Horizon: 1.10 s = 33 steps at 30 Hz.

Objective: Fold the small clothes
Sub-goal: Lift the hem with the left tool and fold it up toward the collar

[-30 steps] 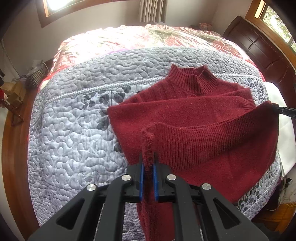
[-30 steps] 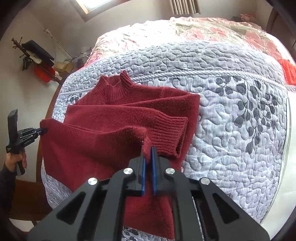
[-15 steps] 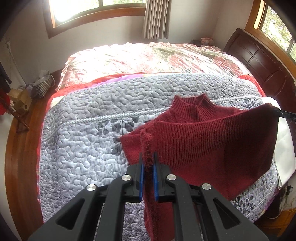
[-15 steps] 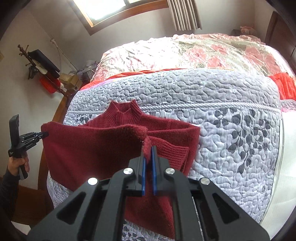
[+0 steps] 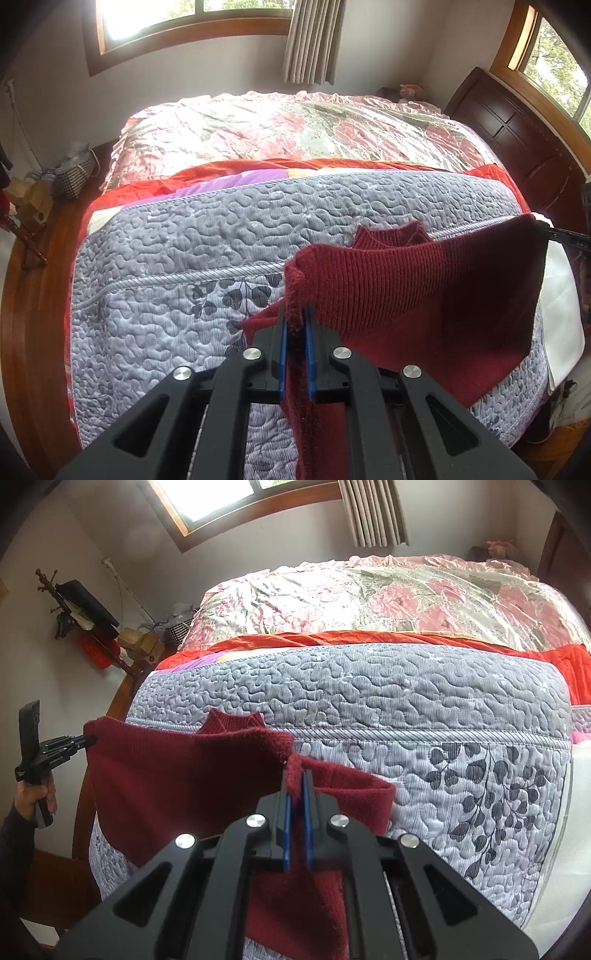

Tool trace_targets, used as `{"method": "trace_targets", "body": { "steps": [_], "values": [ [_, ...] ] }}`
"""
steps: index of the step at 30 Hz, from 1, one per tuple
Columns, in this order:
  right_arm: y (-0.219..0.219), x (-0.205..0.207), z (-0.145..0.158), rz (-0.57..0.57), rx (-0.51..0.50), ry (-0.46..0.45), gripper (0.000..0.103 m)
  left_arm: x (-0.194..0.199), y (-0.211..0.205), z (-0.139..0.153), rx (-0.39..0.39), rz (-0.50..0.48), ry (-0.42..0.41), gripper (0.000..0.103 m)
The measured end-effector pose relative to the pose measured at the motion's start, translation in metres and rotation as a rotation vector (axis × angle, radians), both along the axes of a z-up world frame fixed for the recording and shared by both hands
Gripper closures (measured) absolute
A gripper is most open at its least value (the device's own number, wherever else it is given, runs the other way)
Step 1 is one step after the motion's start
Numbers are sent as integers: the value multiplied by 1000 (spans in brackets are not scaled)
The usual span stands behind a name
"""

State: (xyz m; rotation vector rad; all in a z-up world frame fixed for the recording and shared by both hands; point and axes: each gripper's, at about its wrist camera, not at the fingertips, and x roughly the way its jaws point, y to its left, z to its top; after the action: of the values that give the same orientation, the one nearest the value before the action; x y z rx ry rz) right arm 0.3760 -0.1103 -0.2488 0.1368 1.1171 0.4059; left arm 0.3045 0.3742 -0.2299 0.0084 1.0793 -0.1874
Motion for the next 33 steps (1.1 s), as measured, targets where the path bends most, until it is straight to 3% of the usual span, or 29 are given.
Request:
{"method": "trace_targets", "body": {
  "steps": [4, 7, 10, 15, 20, 22, 23, 24, 26, 33],
  "values": [
    [0, 15, -7, 5, -3, 5, 99, 20, 6, -3, -1, 1, -7, 97],
    [0, 25, -22, 9, -14, 34, 99, 36, 13, -23, -17, -3, 36, 97],
    [-7, 32, -54, -9, -27, 97, 99, 44, 24, -54, -125, 9, 112, 96],
    [-24, 37, -79, -61, -11, 142, 99, 64, 35, -100, -196, 12, 179, 55],
    [-20, 40, -85, -47, -17, 147, 99, 96, 39, -144, -320, 3, 267, 47],
    [-18, 40, -87, -41, -15, 150, 99, 103, 37, -159, -369, -7, 326, 50],
    [-19, 40, -88, -41, -15, 150, 99, 105, 38, -168, -378, 3, 362, 59],
    [-19, 40, -89, -42, -13, 151, 99, 106, 39, -173, -381, 13, 378, 75],
    [-20, 39, -89, -46, -8, 151, 99, 106, 42, -176, -403, 26, 385, 93],
    [-25, 37, -75, -59, 1, 114, 99, 87, 32, -131, -366, 16, 213, 97]
  ]
}}
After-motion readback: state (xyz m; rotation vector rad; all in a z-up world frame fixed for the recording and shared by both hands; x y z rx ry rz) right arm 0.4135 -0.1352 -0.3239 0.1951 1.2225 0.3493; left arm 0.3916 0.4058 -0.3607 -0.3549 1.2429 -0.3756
